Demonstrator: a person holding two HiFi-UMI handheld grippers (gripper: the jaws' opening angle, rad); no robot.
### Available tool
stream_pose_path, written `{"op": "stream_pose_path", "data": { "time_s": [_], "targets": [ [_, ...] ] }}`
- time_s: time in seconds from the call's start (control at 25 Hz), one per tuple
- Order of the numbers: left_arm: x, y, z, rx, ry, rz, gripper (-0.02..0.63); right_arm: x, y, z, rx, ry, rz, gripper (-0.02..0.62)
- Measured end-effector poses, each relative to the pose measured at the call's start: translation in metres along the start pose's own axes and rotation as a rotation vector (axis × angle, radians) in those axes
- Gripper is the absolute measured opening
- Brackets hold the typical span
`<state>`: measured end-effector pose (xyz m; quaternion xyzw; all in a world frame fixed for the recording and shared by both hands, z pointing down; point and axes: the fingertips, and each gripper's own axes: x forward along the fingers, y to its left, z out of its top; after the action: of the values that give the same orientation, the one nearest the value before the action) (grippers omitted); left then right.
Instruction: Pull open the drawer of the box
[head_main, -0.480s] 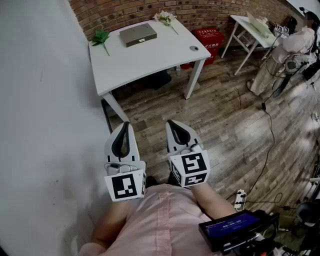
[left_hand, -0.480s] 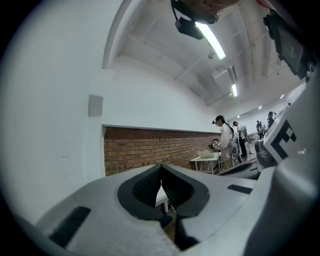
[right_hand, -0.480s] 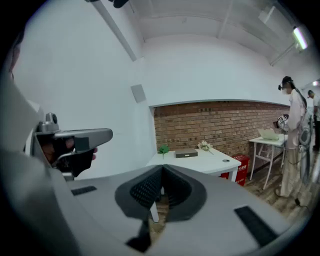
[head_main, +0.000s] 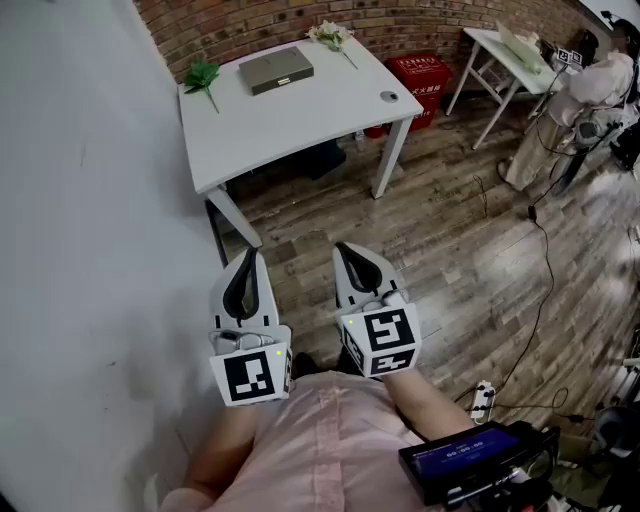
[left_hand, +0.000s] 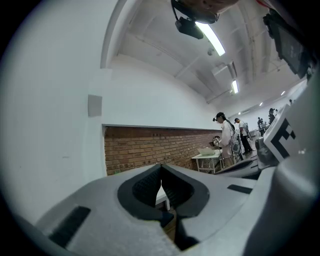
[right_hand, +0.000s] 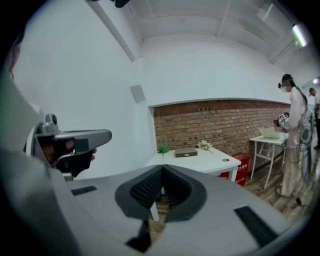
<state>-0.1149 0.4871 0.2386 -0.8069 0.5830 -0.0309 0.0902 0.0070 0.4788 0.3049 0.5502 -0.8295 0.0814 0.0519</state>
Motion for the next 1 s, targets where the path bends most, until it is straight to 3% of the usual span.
{"op": "stream_pose_path", "data": {
  "time_s": [0.08, 0.12, 0.16, 0.2, 0.72, 1.0],
  "targets": [
    [0.002, -0.002, -0.001, -0.002, 0.003, 0.008, 0.009, 0.001, -0.005, 0.001, 0.002, -0.006, 0.005, 0.005],
    [0.003, -0.003, -0.001, -0.006, 0.003, 0.009, 0.038, 0.002, -0.007, 0.001, 0.004, -0.005, 0.013, 0.056],
    [0.005, -0.004, -0.001, -0.011, 0.004, 0.01, 0.097, 0.003, -0.009, 0.002, 0.005, -0.002, 0.023, 0.149],
    [0.008, -0.005, -0.002, -0.015, 0.007, 0.013, 0.146, 0.004, -0.012, 0.002, 0.002, 0.0, 0.028, 0.164],
    [0.036, -0.035, -0.018, -0.005, 0.067, 0.071, 0.158, 0.014, -0.064, -0.004, -0.014, 0.007, 0.043, 0.138],
    [0.068, -0.016, -0.036, -0.028, 0.096, 0.096, 0.158, 0.054, -0.08, -0.014, -0.006, 0.047, 0.05, 0.132]
  ]
}}
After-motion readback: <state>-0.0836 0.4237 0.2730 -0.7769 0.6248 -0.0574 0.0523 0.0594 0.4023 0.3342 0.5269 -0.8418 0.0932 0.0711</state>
